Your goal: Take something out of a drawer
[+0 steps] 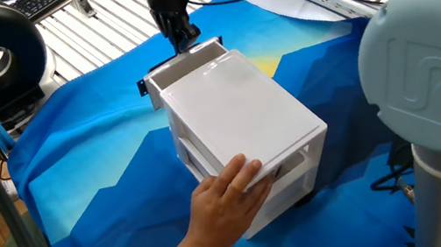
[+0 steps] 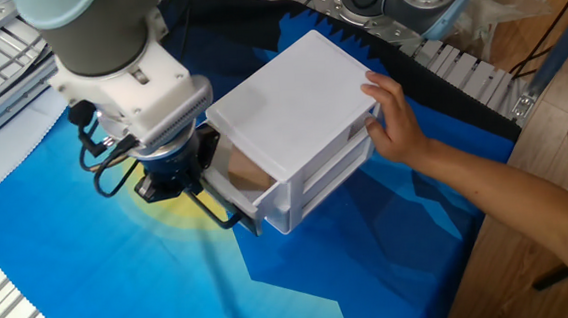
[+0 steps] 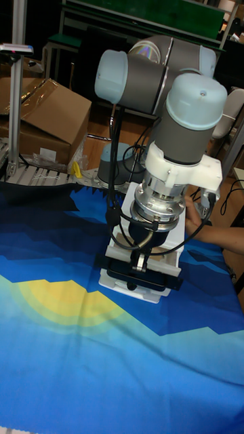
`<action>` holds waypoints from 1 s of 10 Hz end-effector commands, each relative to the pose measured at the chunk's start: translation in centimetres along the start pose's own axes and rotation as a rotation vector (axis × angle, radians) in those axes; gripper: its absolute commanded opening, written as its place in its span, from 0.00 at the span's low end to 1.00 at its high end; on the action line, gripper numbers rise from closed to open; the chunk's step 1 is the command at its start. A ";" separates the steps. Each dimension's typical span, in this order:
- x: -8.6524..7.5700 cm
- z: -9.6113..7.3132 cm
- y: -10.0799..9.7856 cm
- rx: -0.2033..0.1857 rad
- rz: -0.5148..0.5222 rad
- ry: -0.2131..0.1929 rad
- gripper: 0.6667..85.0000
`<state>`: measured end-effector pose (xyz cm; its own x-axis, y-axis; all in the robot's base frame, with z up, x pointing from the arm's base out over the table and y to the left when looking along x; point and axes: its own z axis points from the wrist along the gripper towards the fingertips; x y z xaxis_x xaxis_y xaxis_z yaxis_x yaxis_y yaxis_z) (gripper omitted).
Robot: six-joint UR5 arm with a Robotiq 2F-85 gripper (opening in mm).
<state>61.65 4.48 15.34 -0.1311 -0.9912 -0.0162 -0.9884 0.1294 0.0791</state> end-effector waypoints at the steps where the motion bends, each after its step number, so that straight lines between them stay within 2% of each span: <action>1: 0.0 -0.2 -1.0 0.007 -0.020 -0.009 0.00; 5: 0.5 -0.5 -1.9 0.011 -0.037 -0.012 0.00; 7: -0.1 -0.7 -2.1 0.026 0.004 -0.026 0.00; 8: 0.8 -1.8 -1.8 0.047 0.108 0.016 0.00; 10: 1.4 -4.3 -1.1 0.065 0.200 0.066 0.00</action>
<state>63.19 3.25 17.16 -0.2190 -0.9755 0.0233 -0.9747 0.2198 0.0412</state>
